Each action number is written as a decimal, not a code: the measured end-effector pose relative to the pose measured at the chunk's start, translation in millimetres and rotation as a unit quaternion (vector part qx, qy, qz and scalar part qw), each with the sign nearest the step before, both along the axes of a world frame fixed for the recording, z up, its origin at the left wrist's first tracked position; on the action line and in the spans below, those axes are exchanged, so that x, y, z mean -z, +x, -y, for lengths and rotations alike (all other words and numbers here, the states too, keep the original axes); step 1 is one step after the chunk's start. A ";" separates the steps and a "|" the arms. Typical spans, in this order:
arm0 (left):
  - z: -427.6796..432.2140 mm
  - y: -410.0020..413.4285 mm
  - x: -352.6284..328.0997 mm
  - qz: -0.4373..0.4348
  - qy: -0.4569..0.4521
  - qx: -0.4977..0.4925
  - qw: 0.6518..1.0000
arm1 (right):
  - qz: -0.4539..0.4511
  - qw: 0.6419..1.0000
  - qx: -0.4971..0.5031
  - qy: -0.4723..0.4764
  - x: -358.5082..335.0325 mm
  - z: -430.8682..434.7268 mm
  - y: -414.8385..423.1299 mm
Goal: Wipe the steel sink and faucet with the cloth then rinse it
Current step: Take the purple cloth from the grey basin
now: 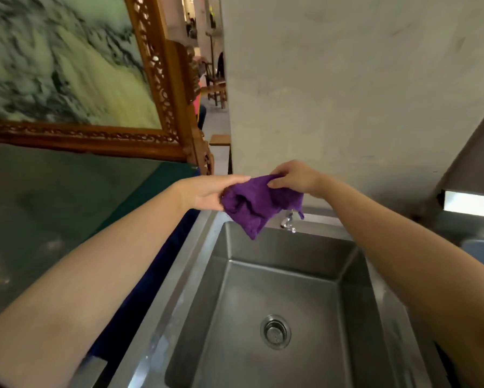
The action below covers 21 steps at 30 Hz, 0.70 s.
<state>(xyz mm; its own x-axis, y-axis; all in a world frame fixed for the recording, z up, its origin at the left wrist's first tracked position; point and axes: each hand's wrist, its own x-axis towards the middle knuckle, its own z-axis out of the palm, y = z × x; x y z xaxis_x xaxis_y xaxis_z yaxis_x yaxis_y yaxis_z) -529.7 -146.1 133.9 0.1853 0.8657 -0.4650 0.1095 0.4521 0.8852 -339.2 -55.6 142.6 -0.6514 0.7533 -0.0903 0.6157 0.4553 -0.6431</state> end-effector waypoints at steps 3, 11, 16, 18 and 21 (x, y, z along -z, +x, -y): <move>-5.5 -29.7 26.9 -0.076 -0.015 -0.031 0.996 | 0.024 0.999 -0.020 0.009 16.9 0.8 -45.5; -25.5 -110.9 75.0 -0.142 0.018 -0.003 0.990 | 0.100 0.977 -0.068 -0.174 72.8 -13.3 -106.9; -35.9 -141.9 101.2 -0.056 0.008 0.048 0.997 | 0.043 0.960 -0.100 -0.258 121.5 -12.2 -137.2; -39.2 -149.7 113.8 -0.022 -0.009 0.039 0.999 | 0.034 0.961 -0.079 -0.261 139.9 -6.9 -145.0; -42.7 -164.6 133.9 0.030 -0.071 0.023 0.997 | 0.023 0.974 -0.021 -0.223 170.0 -5.7 -151.1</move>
<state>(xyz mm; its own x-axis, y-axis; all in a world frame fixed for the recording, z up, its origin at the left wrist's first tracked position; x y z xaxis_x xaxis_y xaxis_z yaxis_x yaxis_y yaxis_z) -694.4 -103.4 0.0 0.2551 0.7812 -0.5698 0.0821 0.5697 0.8178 -490.3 -49.9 -27.4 -0.6680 0.6052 -0.4330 0.6359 0.1620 -0.7546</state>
